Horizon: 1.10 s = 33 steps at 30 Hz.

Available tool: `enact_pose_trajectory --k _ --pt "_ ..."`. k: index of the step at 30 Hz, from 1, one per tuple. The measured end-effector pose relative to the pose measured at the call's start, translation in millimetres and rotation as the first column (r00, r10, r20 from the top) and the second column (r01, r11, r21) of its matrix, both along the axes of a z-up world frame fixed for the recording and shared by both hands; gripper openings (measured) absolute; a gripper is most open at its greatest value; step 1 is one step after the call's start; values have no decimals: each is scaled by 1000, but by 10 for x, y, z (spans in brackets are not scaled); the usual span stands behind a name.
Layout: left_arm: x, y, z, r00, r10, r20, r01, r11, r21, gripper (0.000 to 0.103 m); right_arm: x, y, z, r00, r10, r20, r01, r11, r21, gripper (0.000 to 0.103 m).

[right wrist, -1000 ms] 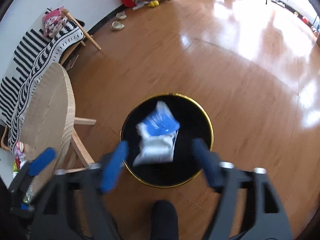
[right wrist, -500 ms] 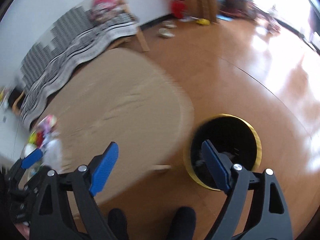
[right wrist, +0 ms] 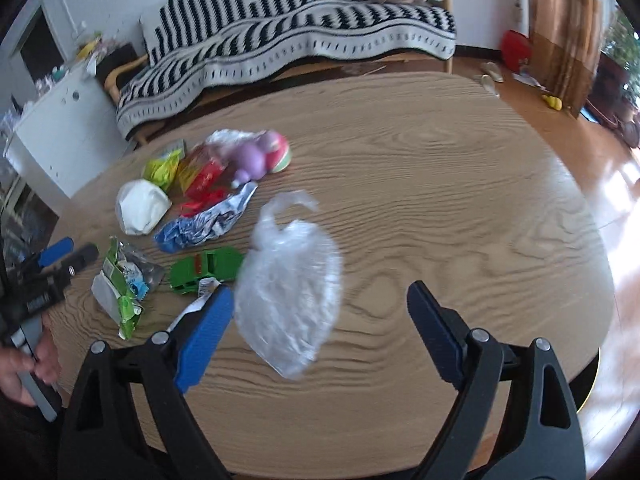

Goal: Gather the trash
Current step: 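Move both tools back over the table, then grasp the white paper cup with the left tool while the right tool grasps the plastic bag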

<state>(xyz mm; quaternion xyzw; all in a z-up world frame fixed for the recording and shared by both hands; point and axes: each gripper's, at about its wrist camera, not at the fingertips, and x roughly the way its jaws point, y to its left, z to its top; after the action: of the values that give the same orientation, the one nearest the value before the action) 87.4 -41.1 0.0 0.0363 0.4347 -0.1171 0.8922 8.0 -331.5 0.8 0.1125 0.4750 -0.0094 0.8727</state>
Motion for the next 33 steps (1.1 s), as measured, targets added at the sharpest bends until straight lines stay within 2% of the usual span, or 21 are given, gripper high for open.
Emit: enact_pose_trajectory --k 2,7,17,19,20,22,24,25,28,33 --pt "156 152 -86 1000 16 -15 -16 1000 -4 94 75 51 -87 1000 10 -19 -10 1000 -4 86" --pt "455 22 -235 998 17 -55 -18 1000 -17 94 257 190 -252 998 25 -55 -26 999 -20 86" --pt "818 -350 -570 995 0 -97 9 996 92 94 428 357 -570 991 70 -118 -77 995 -56 86" --pt "848 -333 -569 995 11 -104 -3 997 78 93 441 356 -617 989 71 -128 -80 995 -66 85" --pt "854 -312 -562 994 19 -105 -13 998 65 86 446 355 -635 989 70 -133 -80 994 -69 81" --pt "868 -282 -517 992 34 -120 -29 999 46 71 432 336 -622 990 61 -129 -72 994 -84 41" --pt "846 -266 -459 992 31 -124 -28 999 33 64 415 306 -594 989 67 -128 -75 995 -58 19" --pt "817 -265 -432 992 36 -118 -32 999 38 64 396 292 -573 991 64 -121 -70 996 -52 14" --pt "717 -252 -310 995 34 -90 -30 998 48 63 335 276 -472 994 65 -92 -73 994 -77 10" --pt "520 -223 -25 999 34 -16 -33 998 46 63 193 132 -239 999 42 -23 -43 998 -52 9"
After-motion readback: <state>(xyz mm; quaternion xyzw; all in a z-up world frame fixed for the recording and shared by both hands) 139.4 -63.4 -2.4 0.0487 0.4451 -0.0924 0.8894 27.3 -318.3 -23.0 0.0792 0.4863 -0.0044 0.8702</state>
